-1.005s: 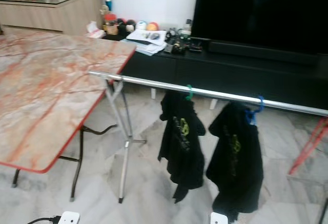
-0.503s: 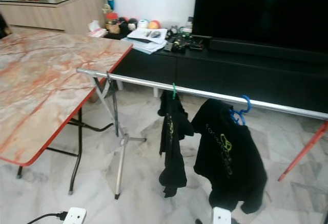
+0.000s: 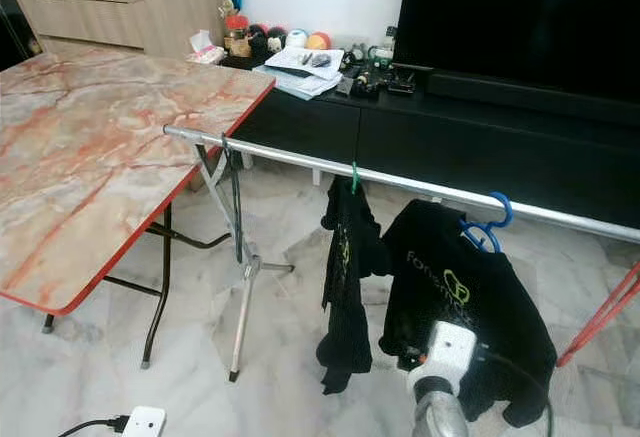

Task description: Hang hanger

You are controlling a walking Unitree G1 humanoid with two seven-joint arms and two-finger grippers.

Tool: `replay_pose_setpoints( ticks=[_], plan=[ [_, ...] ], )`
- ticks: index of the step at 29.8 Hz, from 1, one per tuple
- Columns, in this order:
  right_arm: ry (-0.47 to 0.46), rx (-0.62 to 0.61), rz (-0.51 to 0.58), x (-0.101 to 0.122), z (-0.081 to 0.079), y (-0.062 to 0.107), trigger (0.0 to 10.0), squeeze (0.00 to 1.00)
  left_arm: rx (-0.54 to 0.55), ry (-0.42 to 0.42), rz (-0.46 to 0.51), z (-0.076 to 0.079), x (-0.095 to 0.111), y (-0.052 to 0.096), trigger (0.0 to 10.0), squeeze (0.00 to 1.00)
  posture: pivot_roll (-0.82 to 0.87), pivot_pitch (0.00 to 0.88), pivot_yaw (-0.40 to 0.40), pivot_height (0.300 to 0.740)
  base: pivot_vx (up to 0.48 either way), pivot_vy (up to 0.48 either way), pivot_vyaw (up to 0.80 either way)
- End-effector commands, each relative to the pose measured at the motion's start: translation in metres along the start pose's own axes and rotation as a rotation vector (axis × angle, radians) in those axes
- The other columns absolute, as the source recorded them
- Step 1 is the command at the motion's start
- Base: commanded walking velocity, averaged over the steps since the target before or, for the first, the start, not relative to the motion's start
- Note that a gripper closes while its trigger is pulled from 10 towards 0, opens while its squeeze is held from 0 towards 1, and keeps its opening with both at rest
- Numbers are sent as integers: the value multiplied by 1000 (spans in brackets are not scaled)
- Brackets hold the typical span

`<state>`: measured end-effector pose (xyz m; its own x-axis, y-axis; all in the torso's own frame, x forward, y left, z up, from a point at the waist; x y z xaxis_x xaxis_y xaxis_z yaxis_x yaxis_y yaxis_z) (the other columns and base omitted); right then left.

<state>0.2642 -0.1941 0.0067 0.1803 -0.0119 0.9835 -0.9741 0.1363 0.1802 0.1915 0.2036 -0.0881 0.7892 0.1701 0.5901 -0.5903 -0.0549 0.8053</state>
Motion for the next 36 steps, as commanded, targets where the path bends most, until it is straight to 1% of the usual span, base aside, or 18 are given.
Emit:
replay_pose_setpoints(
  ticks=[1,2,6,9,10,13,17,21,23,26,30,34,36],
  plan=[
    [-8,-13,36,8,1,3,10000,0,3,-8,-14,-2,-5,1,10000,0,5,45,-21,740,0,0,0],
    [5,-13,63,12,0,9,10000,0,4,-1,-9,-2,-5,1,10000,0,-1,43,-17,740,0,0,0],
    [-9,-47,81,16,2,12,10000,0,-14,-10,-12,-1,-6,1,10000,0,-8,37,-11,740,0,0,0],
    [-2,-64,94,20,3,11,10000,0,-14,-14,-11,-1,-5,1,10000,0,-8,31,-9,740,304,0,0],
    [-10,-84,82,23,4,9,10000,0,-16,-10,-13,-1,-6,1,10000,0,-4,26,-10,740,356,0,0],
    [-13,-91,72,28,5,7,10000,0,-15,-10,-15,-1,-6,1,10000,0,1,21,-11,740,356,0,-169],
    [-15,-86,74,34,4,3,10000,0,-5,-11,-25,-4,-8,2,10000,0,2,11,-11,740,358,0,-727],
    [-6,-89,91,38,3,1,10000,0,-5,-9,-27,-4,-8,2,10000,0,4,9,-11,740,340,0,0],
    [-18,-99,103,43,0,-1,10000,0,-5,-14,-32,-4,-10,2,10000,0,2,6,-9,740,321,0,0],
    [-24,-102,118,49,-3,0,10000,0,-7,-19,-35,-4,-11,2,10000,0,4,11,-10,740,0,0,0],
    [2,-110,153,56,-4,3,10000,0,-8,-16,-34,-4,-11,2,10000,0,4,22,-10,740,0,0,0],
    [25,-173,169,60,4,9,10000,0,-7,-21,-46,-4,-13,3,10000,0,2,29,-9,740,0,0,0],
    [25,-220,172,63,11,11,10000,0,-7,-25,-52,-3,-15,3,10000,0,2,34,-8,740,0,0,0]
  ],
)
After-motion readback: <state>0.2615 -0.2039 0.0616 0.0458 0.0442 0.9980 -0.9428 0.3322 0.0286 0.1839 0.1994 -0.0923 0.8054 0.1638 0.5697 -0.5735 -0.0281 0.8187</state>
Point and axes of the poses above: a point about 5 cm out from each wrist's last joint towards the gripper, its own y axis pointing back from the gripper into the wrist, its own x axis along the axis of the wrist's last joint, z = x × y, the point moved 1 cm from there along -y, pointing out of the wrist towards the gripper, and after that the axes turned 14 degrees about y, right-handed, at the moved point
